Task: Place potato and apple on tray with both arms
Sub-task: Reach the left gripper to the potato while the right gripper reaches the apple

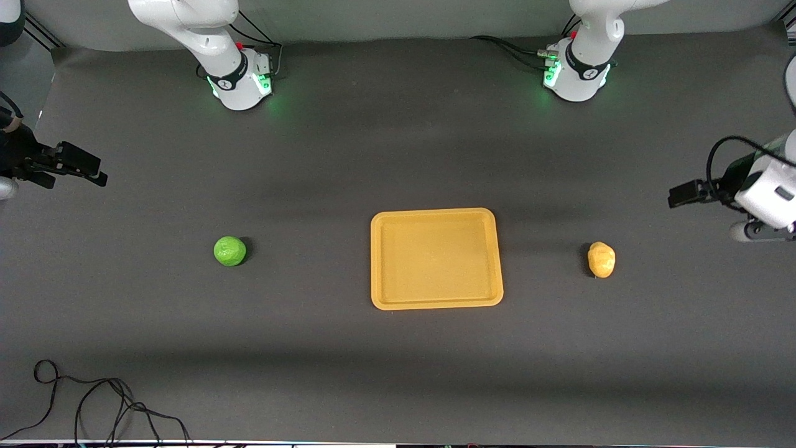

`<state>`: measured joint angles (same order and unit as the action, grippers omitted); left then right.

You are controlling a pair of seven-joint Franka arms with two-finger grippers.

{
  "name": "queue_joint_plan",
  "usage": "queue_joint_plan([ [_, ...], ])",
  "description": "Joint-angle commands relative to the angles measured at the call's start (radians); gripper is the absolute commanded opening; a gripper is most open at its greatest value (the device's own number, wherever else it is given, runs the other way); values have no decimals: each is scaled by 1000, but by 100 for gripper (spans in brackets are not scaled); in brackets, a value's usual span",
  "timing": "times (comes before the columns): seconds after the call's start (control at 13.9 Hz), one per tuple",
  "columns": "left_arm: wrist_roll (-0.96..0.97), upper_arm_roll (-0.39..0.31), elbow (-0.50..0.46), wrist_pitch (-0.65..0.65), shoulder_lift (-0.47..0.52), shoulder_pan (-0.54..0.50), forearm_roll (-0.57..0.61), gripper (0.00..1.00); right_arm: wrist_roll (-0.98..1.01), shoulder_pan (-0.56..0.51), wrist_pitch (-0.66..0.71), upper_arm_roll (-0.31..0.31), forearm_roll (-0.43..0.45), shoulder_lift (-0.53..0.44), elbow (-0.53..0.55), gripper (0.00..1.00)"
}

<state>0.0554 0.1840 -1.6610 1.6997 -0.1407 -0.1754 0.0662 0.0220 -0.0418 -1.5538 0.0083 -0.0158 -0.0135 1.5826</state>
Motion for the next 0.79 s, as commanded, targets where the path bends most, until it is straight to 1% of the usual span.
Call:
queue_joint_plan([
  [0.0,55,0,-109,176,0,42,67,100,3,5,-34,1,-4,17,13,100],
  [0.07,93,0,-137,222,-19,46,67,100,1,6,-60,2,-4,17,32,100],
  [0.22,107,0,-176,293,-63,47,67,100,1,14,-118,4,-4,18,77,100],
  [0.5,121,-1,-368,550,-79,39,66,100,-5,28,-232,4,-4,29,181,100],
  [0.65,179,-1,-433,664,-106,39,66,100,-10,28,-268,4,-4,43,206,100],
  [0.72,187,-1,-450,714,-129,40,66,100,-10,28,-285,4,-4,49,220,100],
])
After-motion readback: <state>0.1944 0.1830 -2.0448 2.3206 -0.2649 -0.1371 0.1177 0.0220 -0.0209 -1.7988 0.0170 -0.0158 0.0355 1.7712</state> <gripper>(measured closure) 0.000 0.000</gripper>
